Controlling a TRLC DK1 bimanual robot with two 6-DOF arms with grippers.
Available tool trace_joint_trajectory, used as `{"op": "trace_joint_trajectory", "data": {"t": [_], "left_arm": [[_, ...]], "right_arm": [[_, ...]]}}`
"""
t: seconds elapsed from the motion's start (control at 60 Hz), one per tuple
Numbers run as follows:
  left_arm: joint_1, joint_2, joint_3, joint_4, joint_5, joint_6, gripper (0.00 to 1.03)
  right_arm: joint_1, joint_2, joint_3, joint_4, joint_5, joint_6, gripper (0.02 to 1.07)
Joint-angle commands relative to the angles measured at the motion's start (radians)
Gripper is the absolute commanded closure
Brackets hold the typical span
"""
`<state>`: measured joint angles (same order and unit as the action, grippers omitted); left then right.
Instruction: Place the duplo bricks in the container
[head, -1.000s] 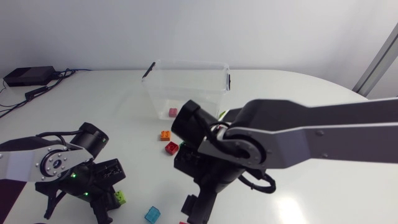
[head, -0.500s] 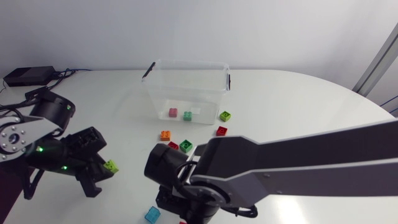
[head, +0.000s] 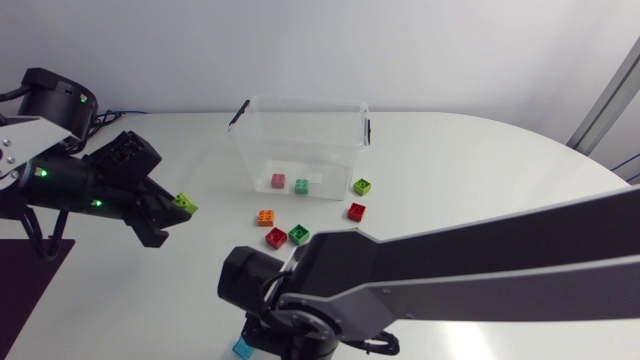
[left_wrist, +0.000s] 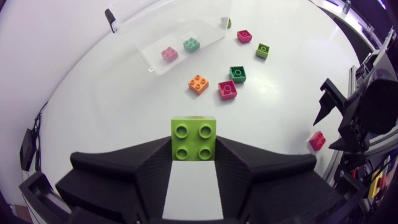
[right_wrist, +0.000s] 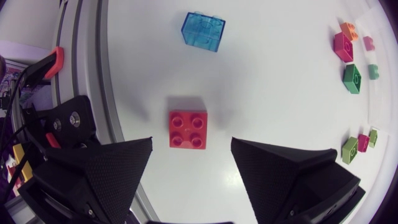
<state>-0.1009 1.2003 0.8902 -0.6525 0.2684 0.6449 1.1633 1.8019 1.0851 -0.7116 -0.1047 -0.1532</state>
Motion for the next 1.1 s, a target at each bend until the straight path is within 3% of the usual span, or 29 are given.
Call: {"op": "trace_joint_trajectory", "data": {"t": [0.0, 0.083, 0.3, 0.65, 0.7, 0.733, 0.75, 1.083], "left_arm": [[-0.005, 0.022, 0.050, 0.010, 0.015, -0.040, 0.80], [-0.010, 0.030, 0.069, 0.019, 0.017, -0.062, 0.80], [-0.042, 0.064, 0.112, 0.091, 0.017, -0.126, 0.80], [-0.089, 0.176, 0.260, 0.205, 0.017, -0.237, 0.80], [-0.099, 0.196, 0.277, 0.235, 0.015, -0.260, 0.80], [-0.112, 0.212, 0.291, 0.248, 0.014, -0.268, 0.80], [-0.115, 0.219, 0.296, 0.251, 0.012, -0.272, 0.80], [-0.177, 0.410, 0.463, 0.318, -0.023, -0.332, 0.80]], "right_arm": [[0.010, 0.034, 0.025, -0.019, -0.003, 0.026, 0.23], [0.012, 0.047, 0.033, -0.022, -0.003, 0.027, 0.30], [0.010, 0.070, 0.058, -0.040, -0.018, 0.029, 0.34], [0.010, 0.108, 0.091, -0.035, -0.035, 0.030, 0.51], [0.010, 0.108, 0.096, -0.028, -0.035, 0.037, 0.60], [0.009, 0.113, 0.095, -0.028, -0.036, 0.035, 0.82], [0.004, 0.114, 0.093, -0.025, -0.036, 0.035, 0.85], [-0.062, 0.010, 0.056, 0.000, -0.029, 0.058, 0.85]]}}
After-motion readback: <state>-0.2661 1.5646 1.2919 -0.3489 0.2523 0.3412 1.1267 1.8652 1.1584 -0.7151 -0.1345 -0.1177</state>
